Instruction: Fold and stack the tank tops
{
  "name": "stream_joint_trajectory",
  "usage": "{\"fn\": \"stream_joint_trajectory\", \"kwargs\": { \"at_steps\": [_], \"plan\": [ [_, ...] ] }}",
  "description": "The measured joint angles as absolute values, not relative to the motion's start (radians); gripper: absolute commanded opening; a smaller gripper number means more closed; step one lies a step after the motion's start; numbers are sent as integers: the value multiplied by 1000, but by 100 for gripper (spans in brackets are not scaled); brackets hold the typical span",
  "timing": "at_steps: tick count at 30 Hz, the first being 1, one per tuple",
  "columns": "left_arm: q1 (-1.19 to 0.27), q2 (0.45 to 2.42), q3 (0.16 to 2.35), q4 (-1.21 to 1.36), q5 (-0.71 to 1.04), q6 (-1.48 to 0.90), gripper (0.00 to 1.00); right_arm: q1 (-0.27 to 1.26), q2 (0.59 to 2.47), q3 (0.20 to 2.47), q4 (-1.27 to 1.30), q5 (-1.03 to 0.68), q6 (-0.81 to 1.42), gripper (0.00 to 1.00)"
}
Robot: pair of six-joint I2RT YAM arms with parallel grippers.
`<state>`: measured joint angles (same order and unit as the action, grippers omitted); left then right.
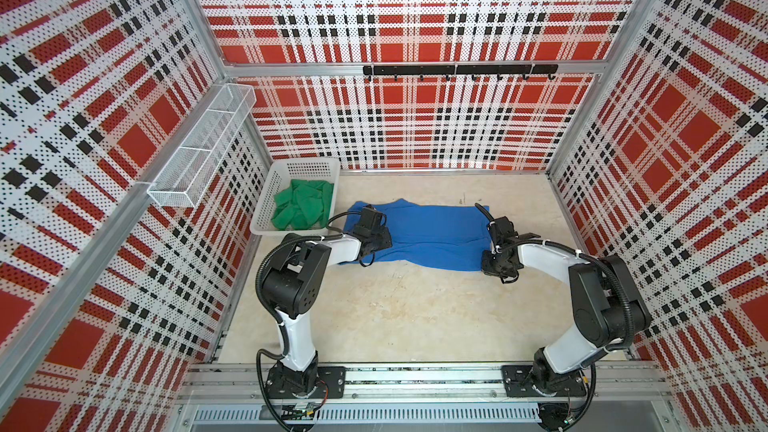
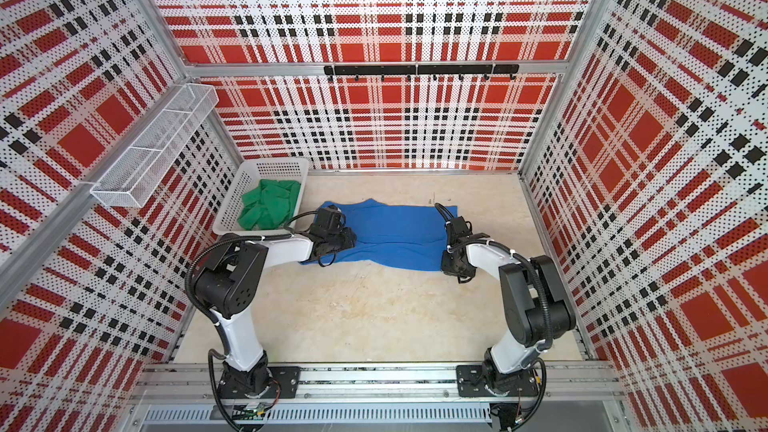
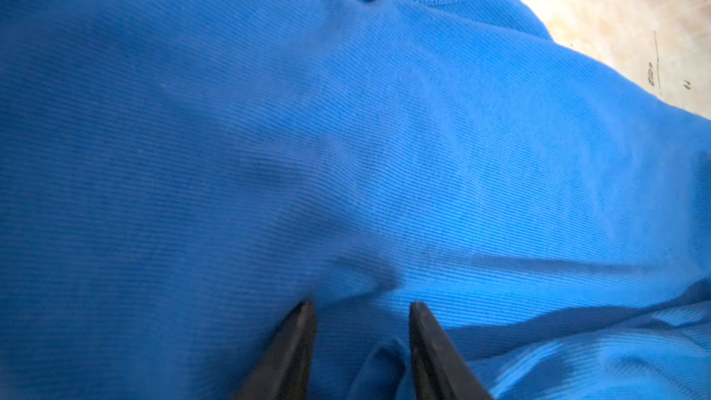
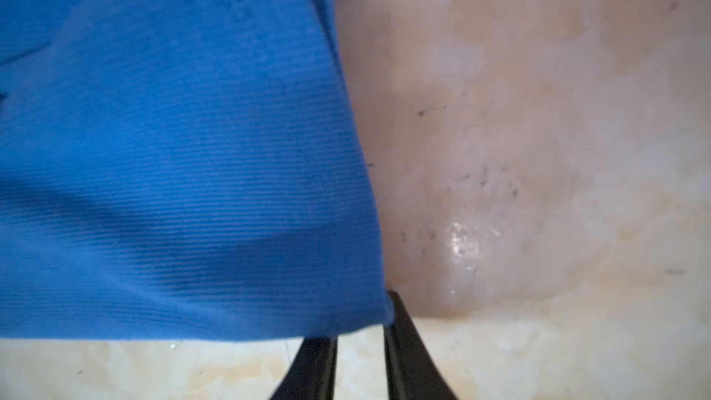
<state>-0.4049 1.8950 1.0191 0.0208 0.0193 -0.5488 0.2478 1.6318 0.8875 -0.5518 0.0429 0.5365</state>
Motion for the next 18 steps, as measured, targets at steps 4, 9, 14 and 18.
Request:
{"fn": "stream_joint_trajectory", "kwargs": {
  "at_steps": [4,9,14,18],
  "plan": [
    [-405,1895,1019,20,19,-548,45,245,1637,888,-528,61,538,19],
    [-405,1895,1019,20,19,-548,45,244,1644,888,-492,63,535,5],
    [-404,1895,1019,20,19,-546,45,241,1646,888,-479,43,513,14],
    [-404,1895,1018,20,19,-545,44,238,1645,889,-479,2,495,23]
  ]
}}
